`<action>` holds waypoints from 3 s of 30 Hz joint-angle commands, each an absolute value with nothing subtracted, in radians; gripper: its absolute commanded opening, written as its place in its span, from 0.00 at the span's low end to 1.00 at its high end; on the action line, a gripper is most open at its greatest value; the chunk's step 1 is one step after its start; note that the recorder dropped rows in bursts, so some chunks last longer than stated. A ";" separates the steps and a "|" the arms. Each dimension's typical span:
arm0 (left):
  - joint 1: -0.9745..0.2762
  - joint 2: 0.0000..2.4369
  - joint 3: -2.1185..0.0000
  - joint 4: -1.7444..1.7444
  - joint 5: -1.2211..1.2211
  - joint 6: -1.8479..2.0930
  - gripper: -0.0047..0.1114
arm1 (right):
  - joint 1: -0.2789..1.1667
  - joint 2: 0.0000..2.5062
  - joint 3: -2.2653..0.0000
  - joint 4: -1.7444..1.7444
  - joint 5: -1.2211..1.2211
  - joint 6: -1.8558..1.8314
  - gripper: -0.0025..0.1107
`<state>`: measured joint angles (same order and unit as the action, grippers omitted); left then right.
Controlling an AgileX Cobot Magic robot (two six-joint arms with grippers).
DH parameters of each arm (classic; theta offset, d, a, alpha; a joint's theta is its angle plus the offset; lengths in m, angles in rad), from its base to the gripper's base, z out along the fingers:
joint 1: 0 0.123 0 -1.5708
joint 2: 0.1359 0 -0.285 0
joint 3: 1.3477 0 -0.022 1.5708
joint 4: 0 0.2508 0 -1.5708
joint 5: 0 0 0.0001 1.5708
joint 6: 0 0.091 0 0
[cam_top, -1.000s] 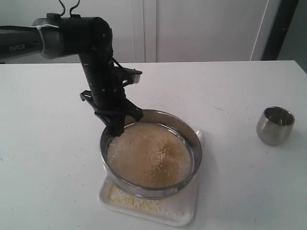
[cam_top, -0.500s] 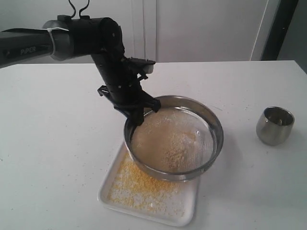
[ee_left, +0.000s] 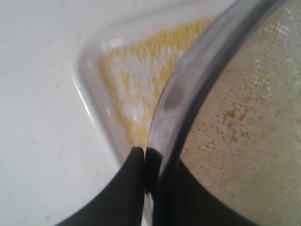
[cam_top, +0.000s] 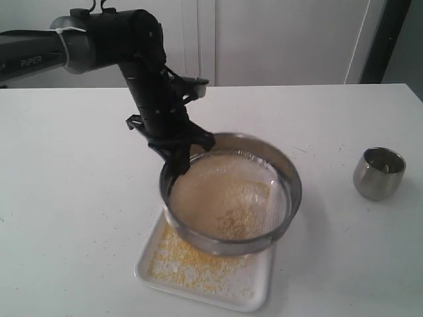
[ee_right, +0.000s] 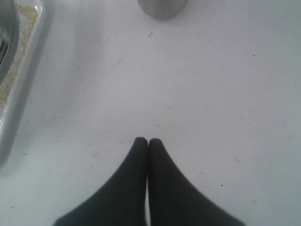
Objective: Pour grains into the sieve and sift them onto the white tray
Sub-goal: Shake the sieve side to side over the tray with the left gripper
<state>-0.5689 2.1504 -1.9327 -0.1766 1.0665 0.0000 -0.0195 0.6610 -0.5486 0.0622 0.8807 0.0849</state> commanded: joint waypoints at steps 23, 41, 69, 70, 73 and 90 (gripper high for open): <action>-0.595 2.104 -1.927 -0.169 1.015 0.068 0.04 | -0.018 0.654 -0.551 0.055 0.873 0.087 0.02; -0.576 2.088 -1.897 -0.163 1.177 0.000 0.04 | -0.018 0.654 -0.551 0.055 0.873 0.087 0.02; -0.579 2.068 -1.846 -0.223 1.023 0.000 0.04 | -0.018 0.654 -0.551 0.055 0.873 0.118 0.02; -0.579 2.061 -1.846 -0.225 1.036 0.000 0.04 | -0.018 0.654 -0.551 0.055 0.873 0.118 0.02; -0.582 2.041 -1.844 -0.236 1.047 0.000 0.04 | -0.018 0.654 -0.551 0.055 0.873 0.118 0.02; -0.582 1.839 -1.617 -0.247 0.976 0.000 0.04 | -0.018 0.654 -0.551 0.055 0.873 0.118 0.02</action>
